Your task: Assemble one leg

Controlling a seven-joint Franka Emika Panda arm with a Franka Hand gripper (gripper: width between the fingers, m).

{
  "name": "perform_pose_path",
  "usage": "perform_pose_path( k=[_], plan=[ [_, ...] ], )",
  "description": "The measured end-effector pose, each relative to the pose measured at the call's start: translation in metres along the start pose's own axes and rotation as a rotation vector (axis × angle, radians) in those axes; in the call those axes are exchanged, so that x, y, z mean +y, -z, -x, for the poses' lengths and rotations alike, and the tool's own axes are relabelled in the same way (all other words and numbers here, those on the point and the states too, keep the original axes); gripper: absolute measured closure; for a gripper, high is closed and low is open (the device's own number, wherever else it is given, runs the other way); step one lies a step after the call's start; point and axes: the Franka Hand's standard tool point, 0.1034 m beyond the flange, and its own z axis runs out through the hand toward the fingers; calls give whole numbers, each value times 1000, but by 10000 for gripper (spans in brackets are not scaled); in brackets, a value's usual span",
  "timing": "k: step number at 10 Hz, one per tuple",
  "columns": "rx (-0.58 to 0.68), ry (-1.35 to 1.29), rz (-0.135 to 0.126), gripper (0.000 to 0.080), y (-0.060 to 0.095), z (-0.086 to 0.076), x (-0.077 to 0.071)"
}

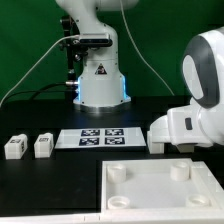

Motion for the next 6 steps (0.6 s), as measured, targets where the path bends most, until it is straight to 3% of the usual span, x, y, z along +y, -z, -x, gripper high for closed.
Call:
perform_pose_path(
  k=[3, 5, 6],
  plan=[
    [-1, -4, 4, 150, -6, 0, -1],
    [-1, -3, 4, 378, -6, 0, -1],
    [-2, -3, 4, 378, -6, 0, -1]
  ],
)
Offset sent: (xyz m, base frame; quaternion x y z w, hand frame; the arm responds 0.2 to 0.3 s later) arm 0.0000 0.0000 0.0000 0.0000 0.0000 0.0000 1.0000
